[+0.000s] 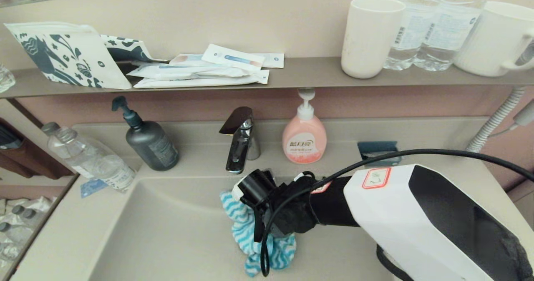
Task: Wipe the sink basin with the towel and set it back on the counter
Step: Wipe the sink
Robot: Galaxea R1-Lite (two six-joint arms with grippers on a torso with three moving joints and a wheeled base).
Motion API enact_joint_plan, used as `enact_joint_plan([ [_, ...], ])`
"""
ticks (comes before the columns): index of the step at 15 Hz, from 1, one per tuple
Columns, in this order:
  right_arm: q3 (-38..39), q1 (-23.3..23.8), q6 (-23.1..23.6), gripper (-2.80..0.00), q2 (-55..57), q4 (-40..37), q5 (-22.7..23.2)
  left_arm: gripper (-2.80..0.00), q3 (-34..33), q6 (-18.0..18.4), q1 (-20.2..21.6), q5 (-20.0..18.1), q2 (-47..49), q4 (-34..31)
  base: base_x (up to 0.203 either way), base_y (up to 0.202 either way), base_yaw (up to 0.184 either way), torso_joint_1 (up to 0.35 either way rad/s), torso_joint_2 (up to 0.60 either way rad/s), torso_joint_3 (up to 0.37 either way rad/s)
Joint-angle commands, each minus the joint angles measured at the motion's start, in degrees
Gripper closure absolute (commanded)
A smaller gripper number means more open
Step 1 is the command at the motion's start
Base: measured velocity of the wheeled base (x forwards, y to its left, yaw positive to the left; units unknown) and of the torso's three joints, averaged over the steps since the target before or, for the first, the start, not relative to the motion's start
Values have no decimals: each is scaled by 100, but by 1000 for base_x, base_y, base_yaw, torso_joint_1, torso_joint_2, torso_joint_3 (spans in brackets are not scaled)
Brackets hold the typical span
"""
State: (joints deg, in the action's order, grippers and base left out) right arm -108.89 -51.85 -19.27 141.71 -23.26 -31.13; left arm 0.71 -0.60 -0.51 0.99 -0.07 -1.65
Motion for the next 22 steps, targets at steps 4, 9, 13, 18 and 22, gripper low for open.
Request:
enact_joint_plan([
  [4,17,204,2,0,-690,-444,-72,0,0,-2,-2,6,7,-2,0,0,0,0,0,0],
  [9,302,548,6,0,-679,-802,-235,0,0,-2,-2,6,7,-2,0,0,0,0,0,0],
  [13,394,826,74,0,-864,-933,-329,0,0,-2,-2,6,7,-2,0,0,0,0,0,0],
  [18,571,1030,217,0,-1188,-961,-395,0,0,-2,-2,6,7,-2,0,0,0,0,0,0],
  [22,730,1234,393,0,-1569,-961,-397,0,0,-2,-2,6,7,-2,0,0,0,0,0,0],
])
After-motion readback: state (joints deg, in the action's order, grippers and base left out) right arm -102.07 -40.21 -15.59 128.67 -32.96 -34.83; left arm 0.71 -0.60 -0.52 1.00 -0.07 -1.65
